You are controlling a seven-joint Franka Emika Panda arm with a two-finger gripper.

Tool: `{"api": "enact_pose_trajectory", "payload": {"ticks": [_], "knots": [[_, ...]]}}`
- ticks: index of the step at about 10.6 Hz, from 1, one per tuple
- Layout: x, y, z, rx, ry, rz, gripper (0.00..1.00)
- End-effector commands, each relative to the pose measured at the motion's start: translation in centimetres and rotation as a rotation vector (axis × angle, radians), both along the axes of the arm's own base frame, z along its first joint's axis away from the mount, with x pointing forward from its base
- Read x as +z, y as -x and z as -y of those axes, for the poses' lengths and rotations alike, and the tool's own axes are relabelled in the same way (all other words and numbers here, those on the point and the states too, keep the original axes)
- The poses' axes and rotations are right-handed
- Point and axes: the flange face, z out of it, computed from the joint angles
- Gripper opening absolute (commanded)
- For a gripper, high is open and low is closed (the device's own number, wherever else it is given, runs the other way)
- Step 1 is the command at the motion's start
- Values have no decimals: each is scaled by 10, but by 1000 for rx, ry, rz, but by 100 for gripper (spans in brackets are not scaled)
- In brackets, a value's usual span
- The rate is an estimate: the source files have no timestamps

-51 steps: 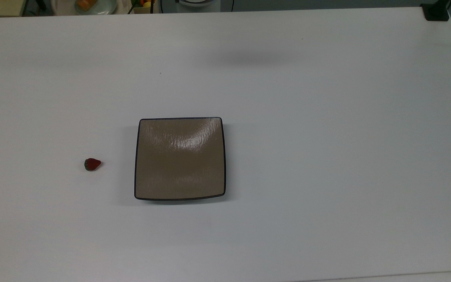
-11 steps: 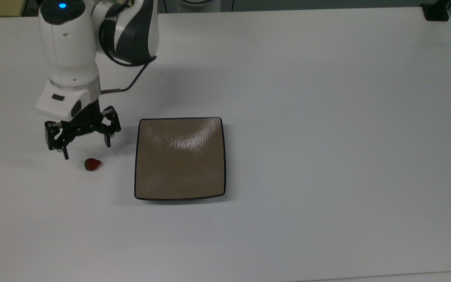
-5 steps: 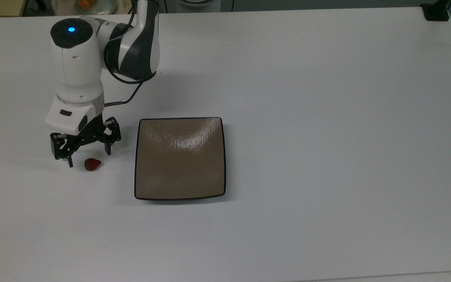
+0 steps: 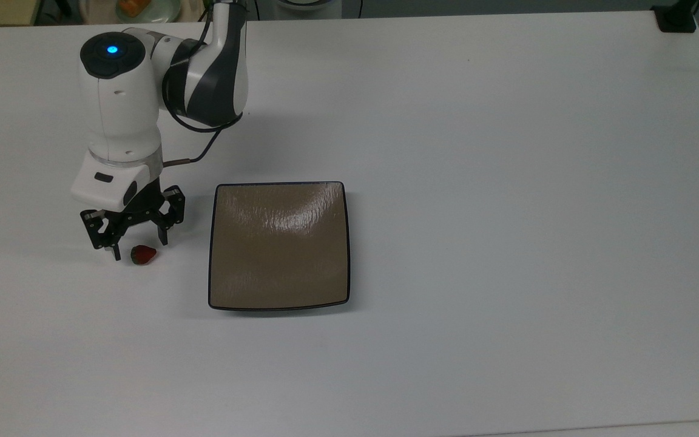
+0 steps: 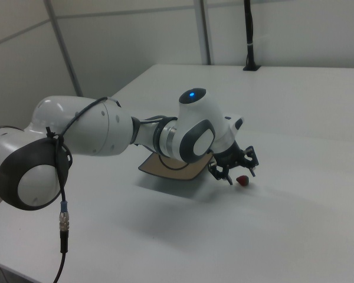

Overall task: Strawberries on a ceramic plate
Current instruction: 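Lower the gripper onto the strawberry and close the fingers on it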

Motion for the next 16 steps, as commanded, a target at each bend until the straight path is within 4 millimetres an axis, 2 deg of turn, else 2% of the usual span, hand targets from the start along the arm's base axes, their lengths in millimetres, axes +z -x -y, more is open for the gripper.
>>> {"api": "enact_pose_trajectory", "payload": {"ticks": [1,4,7,8,10,11,12,13,15,16], "knots": [[-3,-5,1,27,32,46,70],[-5,-5,0,43,50,37,57],[-8,-4,-1,65,78,25,55],[-8,-4,-2,67,78,25,47],[-8,-4,-1,66,79,25,22],[-8,-4,-1,66,79,25,16],[-8,-4,-2,66,77,25,15],[-8,-4,-2,66,77,25,10],[-5,-4,-1,64,78,28,9],[3,-3,0,59,77,30,9]]}}
